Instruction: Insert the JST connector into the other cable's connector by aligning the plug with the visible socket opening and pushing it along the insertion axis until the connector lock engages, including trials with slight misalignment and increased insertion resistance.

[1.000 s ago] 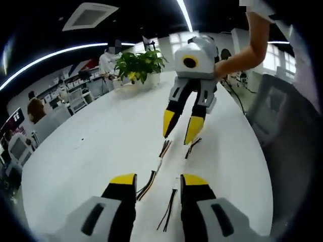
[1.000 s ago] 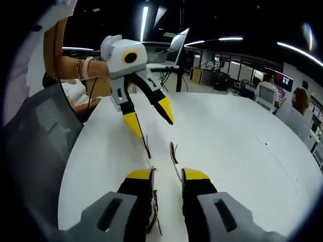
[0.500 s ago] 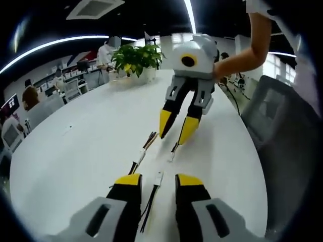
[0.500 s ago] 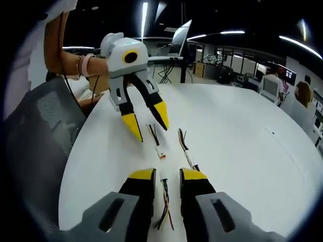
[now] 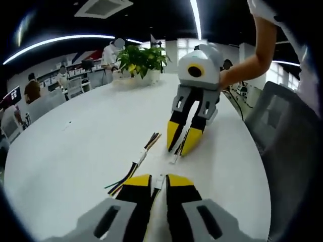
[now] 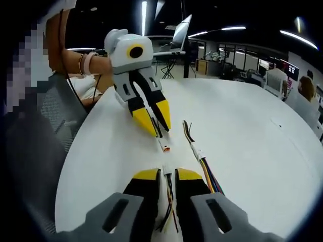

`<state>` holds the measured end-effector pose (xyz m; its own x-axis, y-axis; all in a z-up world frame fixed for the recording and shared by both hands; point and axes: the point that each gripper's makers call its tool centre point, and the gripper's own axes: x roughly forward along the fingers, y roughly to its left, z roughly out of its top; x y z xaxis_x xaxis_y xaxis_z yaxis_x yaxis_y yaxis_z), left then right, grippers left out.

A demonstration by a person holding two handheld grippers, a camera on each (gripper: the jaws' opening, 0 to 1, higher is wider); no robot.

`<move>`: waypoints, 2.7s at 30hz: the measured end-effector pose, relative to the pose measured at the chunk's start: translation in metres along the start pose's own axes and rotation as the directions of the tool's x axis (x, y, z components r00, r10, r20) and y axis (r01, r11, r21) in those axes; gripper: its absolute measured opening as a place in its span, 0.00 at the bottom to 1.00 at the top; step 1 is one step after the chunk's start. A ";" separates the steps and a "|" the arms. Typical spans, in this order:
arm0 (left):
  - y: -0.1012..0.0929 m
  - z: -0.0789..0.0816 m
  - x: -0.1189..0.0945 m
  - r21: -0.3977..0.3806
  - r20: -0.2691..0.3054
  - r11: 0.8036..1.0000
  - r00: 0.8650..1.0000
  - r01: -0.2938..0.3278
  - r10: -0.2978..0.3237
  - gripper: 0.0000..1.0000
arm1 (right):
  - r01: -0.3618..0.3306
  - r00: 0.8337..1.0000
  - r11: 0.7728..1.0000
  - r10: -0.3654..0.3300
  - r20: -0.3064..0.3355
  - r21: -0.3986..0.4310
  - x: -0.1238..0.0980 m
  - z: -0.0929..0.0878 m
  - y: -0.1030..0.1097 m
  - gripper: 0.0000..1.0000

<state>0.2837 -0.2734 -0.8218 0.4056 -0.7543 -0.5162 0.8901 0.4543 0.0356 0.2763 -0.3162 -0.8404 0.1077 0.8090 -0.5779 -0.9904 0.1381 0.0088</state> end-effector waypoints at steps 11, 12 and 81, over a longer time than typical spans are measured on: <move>-0.002 -0.011 0.004 0.046 -0.031 0.999 0.999 0.019 -0.017 0.02 | -0.017 1.000 1.000 0.017 0.011 0.000 0.003 -0.002 0.002 0.08; -0.002 -0.013 0.004 0.048 -0.033 0.999 0.999 0.017 -0.016 0.02 | -0.018 1.000 1.000 0.018 0.010 -0.003 0.004 -0.002 0.002 0.07; -0.018 0.017 0.005 0.152 -0.082 0.983 0.992 0.107 -0.095 0.00 | 0.002 1.000 0.999 -0.002 -0.004 -0.038 -0.016 0.021 0.010 0.03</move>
<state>0.2728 -0.2933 -0.8105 0.3003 -0.7526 -0.5860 0.9496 0.2937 0.1095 0.2667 -0.3160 -0.8139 0.1093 0.8065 -0.5810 -0.9927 0.1181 -0.0229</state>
